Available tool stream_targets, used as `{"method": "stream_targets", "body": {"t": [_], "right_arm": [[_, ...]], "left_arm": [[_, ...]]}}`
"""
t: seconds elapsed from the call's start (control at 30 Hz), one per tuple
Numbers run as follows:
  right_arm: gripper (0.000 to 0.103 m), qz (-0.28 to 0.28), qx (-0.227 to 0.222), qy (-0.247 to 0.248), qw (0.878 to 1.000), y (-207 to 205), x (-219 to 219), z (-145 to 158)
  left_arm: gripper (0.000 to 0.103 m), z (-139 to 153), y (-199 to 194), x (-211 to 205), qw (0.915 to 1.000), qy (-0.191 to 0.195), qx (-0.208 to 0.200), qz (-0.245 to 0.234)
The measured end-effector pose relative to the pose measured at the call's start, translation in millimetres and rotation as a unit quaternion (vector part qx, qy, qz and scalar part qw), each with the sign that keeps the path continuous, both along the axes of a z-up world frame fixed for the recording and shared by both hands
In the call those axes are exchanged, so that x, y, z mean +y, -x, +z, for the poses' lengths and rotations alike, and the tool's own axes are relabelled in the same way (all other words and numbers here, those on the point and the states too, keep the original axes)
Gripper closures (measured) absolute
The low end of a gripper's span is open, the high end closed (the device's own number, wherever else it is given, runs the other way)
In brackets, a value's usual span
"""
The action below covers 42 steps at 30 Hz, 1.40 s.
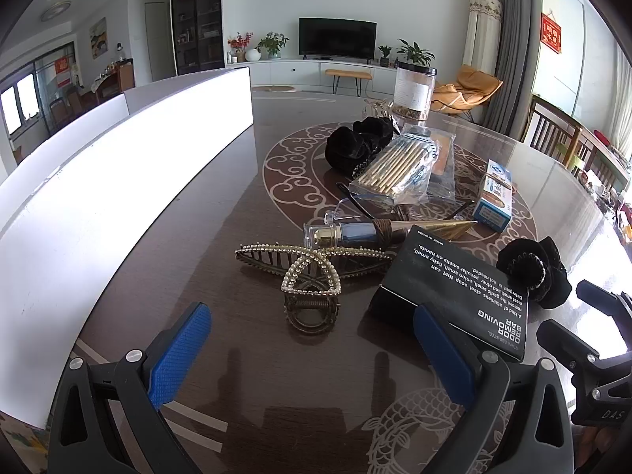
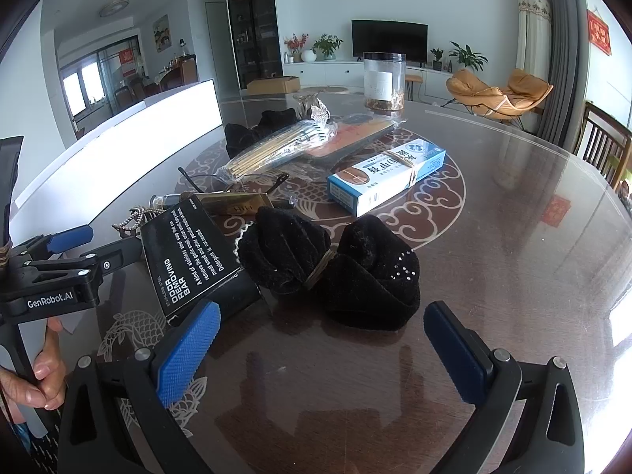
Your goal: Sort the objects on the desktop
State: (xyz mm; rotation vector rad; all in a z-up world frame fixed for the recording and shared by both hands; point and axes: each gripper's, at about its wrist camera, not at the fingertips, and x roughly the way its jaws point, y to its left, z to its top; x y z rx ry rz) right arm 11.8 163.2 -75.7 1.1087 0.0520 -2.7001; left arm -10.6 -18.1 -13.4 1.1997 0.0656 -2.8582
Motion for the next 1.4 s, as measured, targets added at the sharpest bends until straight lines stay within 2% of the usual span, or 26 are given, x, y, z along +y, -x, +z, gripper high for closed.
{"method": "stream_targets", "body": {"t": [1.4], "right_arm": [[0.0,-0.002,-0.004,0.0,1.0,4.3,-1.3,-3.8]], "left_arm": [[0.0,1.6,0.5,1.8,1.0,0.003,0.001,-0.003]]}}
